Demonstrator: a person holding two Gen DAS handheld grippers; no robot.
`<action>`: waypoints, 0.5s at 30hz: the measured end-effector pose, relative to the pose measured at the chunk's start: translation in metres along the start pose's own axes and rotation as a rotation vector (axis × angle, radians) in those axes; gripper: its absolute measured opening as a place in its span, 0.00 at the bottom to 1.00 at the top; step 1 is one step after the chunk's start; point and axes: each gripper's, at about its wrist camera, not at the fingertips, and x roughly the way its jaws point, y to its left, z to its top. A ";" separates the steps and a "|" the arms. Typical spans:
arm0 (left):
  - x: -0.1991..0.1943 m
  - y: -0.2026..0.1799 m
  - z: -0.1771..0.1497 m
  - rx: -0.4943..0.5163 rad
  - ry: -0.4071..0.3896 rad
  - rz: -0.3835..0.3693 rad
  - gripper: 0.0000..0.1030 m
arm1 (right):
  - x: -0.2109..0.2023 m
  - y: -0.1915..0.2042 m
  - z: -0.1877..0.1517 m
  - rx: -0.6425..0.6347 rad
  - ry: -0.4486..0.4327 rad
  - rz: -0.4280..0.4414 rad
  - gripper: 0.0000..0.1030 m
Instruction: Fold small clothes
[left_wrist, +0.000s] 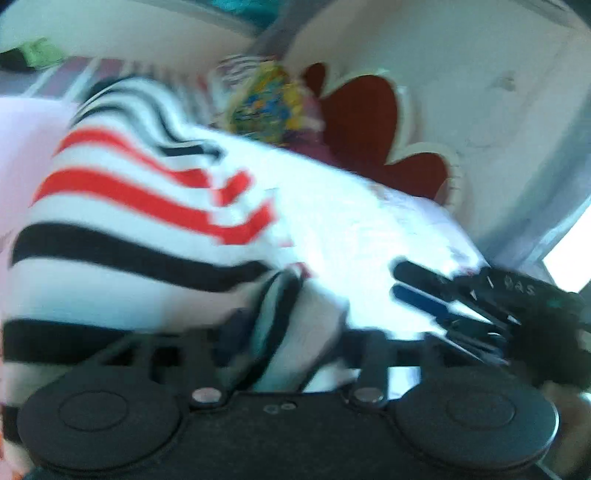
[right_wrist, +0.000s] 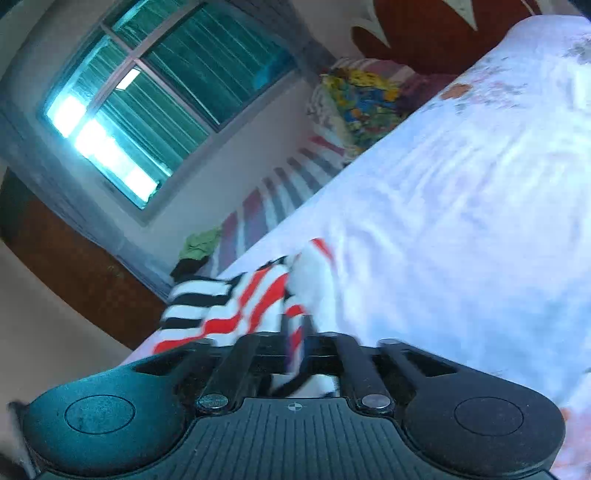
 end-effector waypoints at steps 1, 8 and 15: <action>-0.012 -0.002 0.001 -0.008 -0.018 -0.035 0.64 | -0.007 0.002 0.000 -0.021 -0.023 0.019 0.75; -0.096 0.046 0.014 -0.003 -0.198 0.167 0.62 | 0.007 0.029 -0.013 -0.041 0.074 0.128 0.69; -0.070 0.102 0.029 -0.105 -0.094 0.216 0.58 | 0.051 0.030 -0.032 0.011 0.228 0.104 0.67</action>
